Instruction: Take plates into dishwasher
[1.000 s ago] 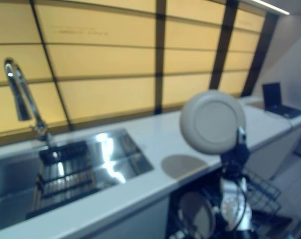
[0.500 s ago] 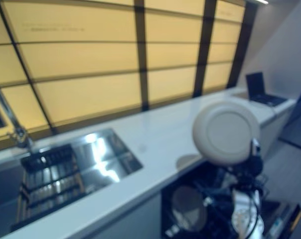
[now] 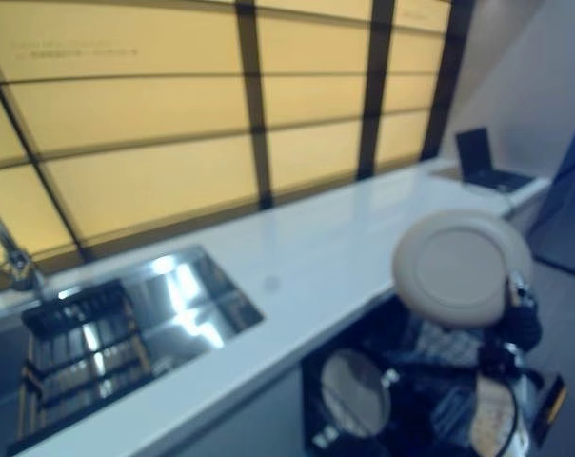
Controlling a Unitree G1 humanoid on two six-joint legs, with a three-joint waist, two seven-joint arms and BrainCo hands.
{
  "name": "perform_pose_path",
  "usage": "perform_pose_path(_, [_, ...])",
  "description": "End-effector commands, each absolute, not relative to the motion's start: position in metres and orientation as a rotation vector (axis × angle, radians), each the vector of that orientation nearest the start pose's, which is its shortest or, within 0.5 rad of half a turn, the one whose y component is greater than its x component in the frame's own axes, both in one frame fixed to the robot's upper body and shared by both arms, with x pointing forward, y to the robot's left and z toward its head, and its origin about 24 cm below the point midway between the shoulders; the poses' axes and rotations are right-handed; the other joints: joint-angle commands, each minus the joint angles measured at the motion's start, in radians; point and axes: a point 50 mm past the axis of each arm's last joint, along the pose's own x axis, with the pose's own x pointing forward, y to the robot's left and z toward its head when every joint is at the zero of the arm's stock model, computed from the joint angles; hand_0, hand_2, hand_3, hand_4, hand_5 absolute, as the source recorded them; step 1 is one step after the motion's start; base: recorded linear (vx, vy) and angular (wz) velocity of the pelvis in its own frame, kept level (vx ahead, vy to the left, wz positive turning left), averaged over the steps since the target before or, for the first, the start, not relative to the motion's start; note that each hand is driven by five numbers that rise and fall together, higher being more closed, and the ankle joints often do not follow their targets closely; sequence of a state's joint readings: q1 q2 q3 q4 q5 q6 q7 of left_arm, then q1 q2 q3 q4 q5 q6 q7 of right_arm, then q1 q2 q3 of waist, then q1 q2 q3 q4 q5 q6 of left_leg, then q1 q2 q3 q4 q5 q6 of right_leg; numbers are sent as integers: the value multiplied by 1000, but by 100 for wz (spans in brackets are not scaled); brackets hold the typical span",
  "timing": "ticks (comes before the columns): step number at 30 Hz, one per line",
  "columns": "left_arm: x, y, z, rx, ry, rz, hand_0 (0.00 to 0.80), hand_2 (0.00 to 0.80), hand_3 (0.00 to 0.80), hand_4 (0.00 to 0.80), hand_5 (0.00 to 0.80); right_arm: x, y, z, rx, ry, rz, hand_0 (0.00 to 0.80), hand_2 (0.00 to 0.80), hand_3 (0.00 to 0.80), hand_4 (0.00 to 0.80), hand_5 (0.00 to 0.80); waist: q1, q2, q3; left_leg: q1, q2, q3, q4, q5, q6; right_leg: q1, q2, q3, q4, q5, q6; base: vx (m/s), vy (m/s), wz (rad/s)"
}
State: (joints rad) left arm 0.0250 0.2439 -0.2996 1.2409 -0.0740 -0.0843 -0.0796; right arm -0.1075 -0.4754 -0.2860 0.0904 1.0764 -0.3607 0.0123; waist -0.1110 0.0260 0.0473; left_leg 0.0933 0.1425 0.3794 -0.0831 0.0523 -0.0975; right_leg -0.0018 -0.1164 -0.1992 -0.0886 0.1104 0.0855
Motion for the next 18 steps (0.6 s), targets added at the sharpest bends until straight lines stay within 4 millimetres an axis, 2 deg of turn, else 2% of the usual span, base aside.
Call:
perform_pose_path(1, [89, 232, -161, 289, 1192, -88, 0, 0, 0, 0, 0, 233, -336, 167, 331, -750, -379, 800, 800, 800, 800, 800, -28, -45, 16, -103, 23, -42, -4, 47, 6, 71, 37, 6, 42, -115, -22, 0, 0, 0])
perform_pose_path(9, [91, 233, -160, 286, 1188, -78, 0, 0, 0, 0, 0, 228, -344, 169, 154, -709, -428, 800, 800, 800, 800, 800, -35, -45, 26, -100, 28, -37, -4, 48, 6, 69, 35, 2, 56, -124, -22, 0, 0, 0])
perform_pose_path(18, [96, 236, -159, 303, 1181, -85, 0, 0, 0, 0, 0, 231, -341, 166, -195, -564, -394, 800, 800, 800, 800, 800, -39, -39, 41, -107, 29, -41, -4, 56, 6, 55, 34, 4, 71, -127, -25, 0, 0, 0])
